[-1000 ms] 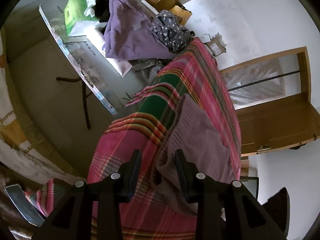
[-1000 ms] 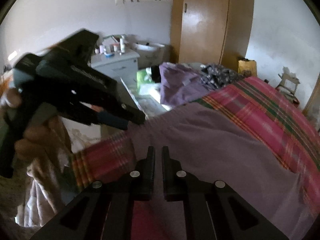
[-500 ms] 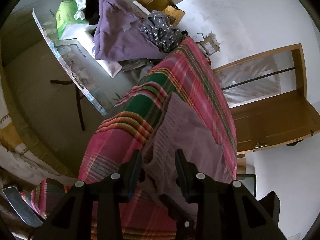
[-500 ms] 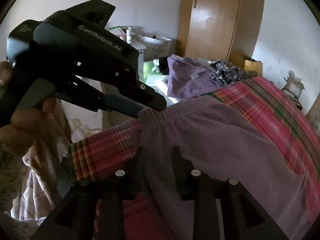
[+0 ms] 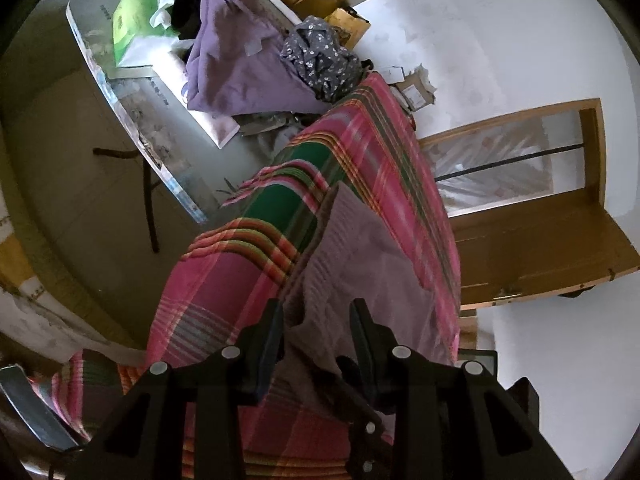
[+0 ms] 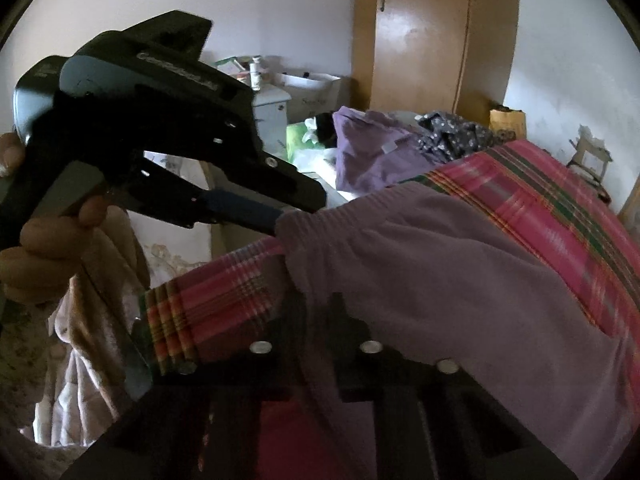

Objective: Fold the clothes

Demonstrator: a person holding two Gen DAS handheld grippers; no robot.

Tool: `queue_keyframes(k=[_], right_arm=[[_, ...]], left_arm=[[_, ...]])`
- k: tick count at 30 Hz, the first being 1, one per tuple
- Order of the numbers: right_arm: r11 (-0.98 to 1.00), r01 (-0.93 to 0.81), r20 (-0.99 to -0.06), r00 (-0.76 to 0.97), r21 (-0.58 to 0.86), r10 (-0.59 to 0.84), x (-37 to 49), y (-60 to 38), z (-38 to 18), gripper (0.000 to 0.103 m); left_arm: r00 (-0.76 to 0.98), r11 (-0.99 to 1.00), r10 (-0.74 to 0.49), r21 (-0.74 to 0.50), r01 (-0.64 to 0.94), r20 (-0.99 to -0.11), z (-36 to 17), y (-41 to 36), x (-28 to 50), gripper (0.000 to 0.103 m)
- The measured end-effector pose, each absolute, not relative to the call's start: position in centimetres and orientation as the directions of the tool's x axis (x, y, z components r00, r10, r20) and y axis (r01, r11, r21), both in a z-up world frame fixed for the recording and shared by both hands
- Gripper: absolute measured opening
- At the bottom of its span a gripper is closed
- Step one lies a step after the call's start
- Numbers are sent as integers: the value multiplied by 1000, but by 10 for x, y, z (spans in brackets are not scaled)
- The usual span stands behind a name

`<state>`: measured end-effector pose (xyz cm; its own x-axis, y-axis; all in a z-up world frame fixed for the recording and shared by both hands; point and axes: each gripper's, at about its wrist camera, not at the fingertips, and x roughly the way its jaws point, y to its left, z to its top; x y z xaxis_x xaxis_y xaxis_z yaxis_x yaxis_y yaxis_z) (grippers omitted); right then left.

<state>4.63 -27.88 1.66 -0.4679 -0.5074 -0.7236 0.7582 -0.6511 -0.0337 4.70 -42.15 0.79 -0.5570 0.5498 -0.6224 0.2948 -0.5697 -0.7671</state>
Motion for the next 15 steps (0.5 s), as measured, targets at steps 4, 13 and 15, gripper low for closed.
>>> queue_keyframes(k=[4, 13, 15], right_arm=[[-658, 751, -707, -494, -55, -505, 47, -276, 22, 7], [-695, 711, -626, -591, -108, -508, 49, -257, 56, 6], [-691, 711, -622, -599, -125, -504, 51, -255, 62, 6]], left_arm=[[-558, -579, 545, -762, 289, -626, 11, -418, 46, 35], [-592, -543, 556, -794, 274, -584, 20, -415, 46, 35], [-584, -550, 557, -790, 272, -590, 21, -413, 46, 35]])
